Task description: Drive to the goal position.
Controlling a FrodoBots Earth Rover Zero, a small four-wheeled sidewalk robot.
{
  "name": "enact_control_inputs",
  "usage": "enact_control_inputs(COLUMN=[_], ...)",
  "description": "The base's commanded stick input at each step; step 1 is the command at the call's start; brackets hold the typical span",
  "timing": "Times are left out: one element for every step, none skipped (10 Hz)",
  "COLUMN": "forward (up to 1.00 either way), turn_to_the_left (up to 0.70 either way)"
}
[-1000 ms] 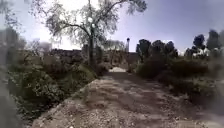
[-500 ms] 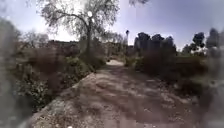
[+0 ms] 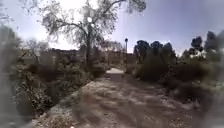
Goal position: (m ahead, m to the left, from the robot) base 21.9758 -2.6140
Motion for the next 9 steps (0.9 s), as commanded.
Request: enact_control_inputs(forward=[0.7,0.7,0.7,0.7,0.7,0.7,0.7,0.7,0.7], turn_to_the_left=[0.0,0.0,0.0,0.0,0.0,0.0,0.0,0.0,0.0])
